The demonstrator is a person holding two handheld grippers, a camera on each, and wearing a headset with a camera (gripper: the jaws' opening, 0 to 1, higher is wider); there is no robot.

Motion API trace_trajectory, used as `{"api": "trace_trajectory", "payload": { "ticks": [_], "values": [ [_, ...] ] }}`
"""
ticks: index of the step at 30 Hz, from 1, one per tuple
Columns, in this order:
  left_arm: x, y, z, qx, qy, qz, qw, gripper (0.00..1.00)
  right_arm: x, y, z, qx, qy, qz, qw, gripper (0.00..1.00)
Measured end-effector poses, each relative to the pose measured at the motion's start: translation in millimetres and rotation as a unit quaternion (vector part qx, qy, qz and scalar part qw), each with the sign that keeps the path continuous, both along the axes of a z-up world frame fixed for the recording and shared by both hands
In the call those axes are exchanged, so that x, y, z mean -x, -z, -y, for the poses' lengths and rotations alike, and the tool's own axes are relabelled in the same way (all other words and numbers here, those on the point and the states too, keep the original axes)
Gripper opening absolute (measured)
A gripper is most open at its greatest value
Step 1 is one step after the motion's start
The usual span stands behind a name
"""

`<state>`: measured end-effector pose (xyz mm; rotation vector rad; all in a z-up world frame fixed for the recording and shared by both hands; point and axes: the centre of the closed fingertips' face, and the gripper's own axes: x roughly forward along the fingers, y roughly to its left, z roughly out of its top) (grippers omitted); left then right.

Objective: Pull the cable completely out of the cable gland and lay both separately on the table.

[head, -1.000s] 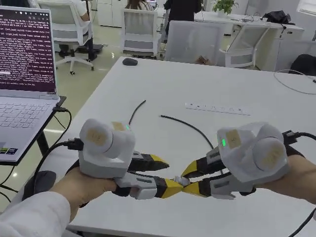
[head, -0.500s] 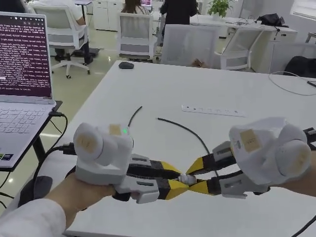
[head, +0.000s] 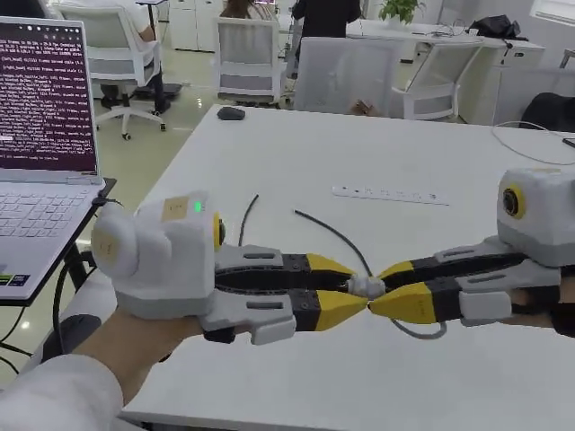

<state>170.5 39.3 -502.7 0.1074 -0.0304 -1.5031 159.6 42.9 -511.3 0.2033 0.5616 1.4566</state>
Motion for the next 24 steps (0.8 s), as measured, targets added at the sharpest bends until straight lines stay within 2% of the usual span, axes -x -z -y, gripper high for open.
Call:
{"api": "trace_trajectory", "payload": {
  "ticks": [1,3,6,7,8,12,14,16,19,22,24],
  "values": [
    [1.5,-0.9,0.8,0.001,0.001,0.009,1.0,0.15,-0.4,-0.9,0.7,-0.005,0.001,-0.007,1.0,0.14],
    [2.4,-2.0,-0.1,0.004,0.001,0.017,0.9998,0.15,0.4,-6.2,0.4,-0.026,-0.003,-0.01,0.9996,0.12],
    [1.6,-3.5,-0.8,0.008,0.0,0.019,0.9998,0.15,-1.8,-13.6,0.3,-0.051,0.01,-0.015,0.9985,0.12],
    [1.2,-4.4,-0.9,0.009,0.0,0.023,0.9997,0.15,-1.1,-12.9,-0.5,-0.049,0.01,-0.032,0.9983,0.12],
    [2.1,-4.6,-0.4,0.008,0.002,0.026,0.9996,0.15,1.3,-11.5,-1.9,-0.041,0.006,-0.037,0.9985,0.12],
    [1.9,-4.1,-0.8,0.005,0.001,0.027,0.9996,0.15,4.8,-8.6,-6.5,-0.027,0.002,-0.015,0.9995,0.12],
    [-0.6,-3.7,-1.5,0.004,-0.003,0.021,0.9998,0.15,2.1,-8.4,-6.6,-0.023,0.003,0.015,0.9996,0.12],
    [-3.4,-4.9,-2.4,0.008,-0.006,0.005,0.9999,0.15,-0.1,-9.6,-6.2,-0.026,0.011,-0.001,0.9996,0.12],
    [-3.8,-5.6,-2.8,0.012,-0.007,-0.005,0.9999,0.15,-1.4,-10.8,-6.7,-0.028,0.014,-0.01,0.9995,0.11],
    [-5.3,-2.4,-2.9,0.003,-0.01,-0.012,0.9999,0.15,-2.1,-8.3,-7.9,-0.014,0.019,0.008,0.9997,0.11],
    [-7.6,-3.0,-3.7,0.007,-0.014,-0.03,0.9994,0.15,-3.7,-9.7,-8.1,-0.014,0.025,0.016,0.9995,0.1]
  ]
}}
